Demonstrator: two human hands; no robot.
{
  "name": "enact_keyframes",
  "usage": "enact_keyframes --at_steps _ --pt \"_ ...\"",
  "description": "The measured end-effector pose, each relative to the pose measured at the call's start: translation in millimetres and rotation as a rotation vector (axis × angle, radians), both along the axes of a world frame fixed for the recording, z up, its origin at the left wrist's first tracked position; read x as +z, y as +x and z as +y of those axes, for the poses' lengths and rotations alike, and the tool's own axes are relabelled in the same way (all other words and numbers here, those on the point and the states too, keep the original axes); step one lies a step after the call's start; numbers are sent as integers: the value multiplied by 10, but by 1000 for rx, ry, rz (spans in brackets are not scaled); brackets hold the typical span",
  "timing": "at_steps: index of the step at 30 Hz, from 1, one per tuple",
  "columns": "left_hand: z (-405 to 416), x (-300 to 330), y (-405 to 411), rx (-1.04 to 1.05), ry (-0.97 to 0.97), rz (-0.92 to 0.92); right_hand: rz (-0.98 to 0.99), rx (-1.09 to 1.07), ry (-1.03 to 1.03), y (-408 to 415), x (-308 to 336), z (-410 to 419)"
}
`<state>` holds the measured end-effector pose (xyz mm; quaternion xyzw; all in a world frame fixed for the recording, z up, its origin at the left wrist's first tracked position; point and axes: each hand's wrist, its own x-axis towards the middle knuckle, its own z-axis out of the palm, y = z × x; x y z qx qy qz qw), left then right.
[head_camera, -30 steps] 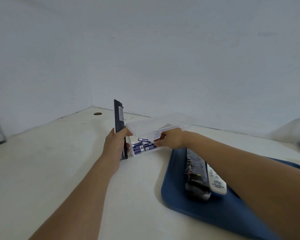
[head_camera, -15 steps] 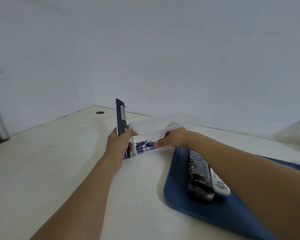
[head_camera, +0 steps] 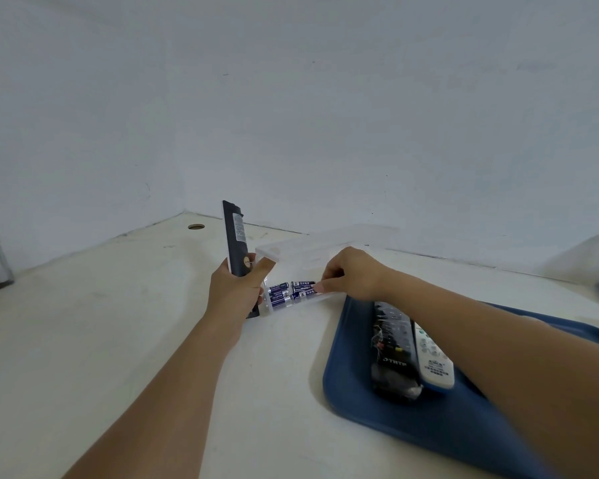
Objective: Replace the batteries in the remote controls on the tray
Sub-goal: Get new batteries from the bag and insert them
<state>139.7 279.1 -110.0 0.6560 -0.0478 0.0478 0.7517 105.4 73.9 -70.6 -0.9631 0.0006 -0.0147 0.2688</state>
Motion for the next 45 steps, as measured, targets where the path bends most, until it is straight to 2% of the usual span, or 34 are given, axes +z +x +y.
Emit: enact_keyframes --at_steps 4,7,9,15,19,25,32,35,37,38,39,41,45 --pt "-8 0 1 1 -6 9 -41 -66 162 -72 28 -45" --pt "-15 1 11 7 -20 18 -59 -97 469 -106 73 -30" --pt "-20 3 11 12 -30 26 -38 -109 601 -152 99 -35" --pt "-40 -3 24 59 -75 51 72 -241 760 -404 207 -161" --pt "-48 3 16 87 -99 84 129 -295 762 -627 262 -250" --pt "-30 0 2 55 -176 179 -6 -179 825 -939 261 -196" --pt "1 -1 -94 73 -332 265 -29 -157 1013 -1168 94 -193" --pt "-8 42 -198 314 -327 154 -14 -159 1103 -1258 58 -209" --pt "-18 140 -340 443 -357 -52 -15 -163 1148 -1341 91 -246" --pt "-43 196 -435 441 -362 -145 -15 -160 1166 -1384 118 -272" --pt "-109 271 -549 388 -348 -209 -15 -150 1186 -1435 154 -305" --pt "-347 407 -781 149 -292 -237 -20 -120 1225 -1513 203 -373" --pt "-1130 606 -1125 -367 -241 -63 -83 -142 1300 -1622 203 -559"
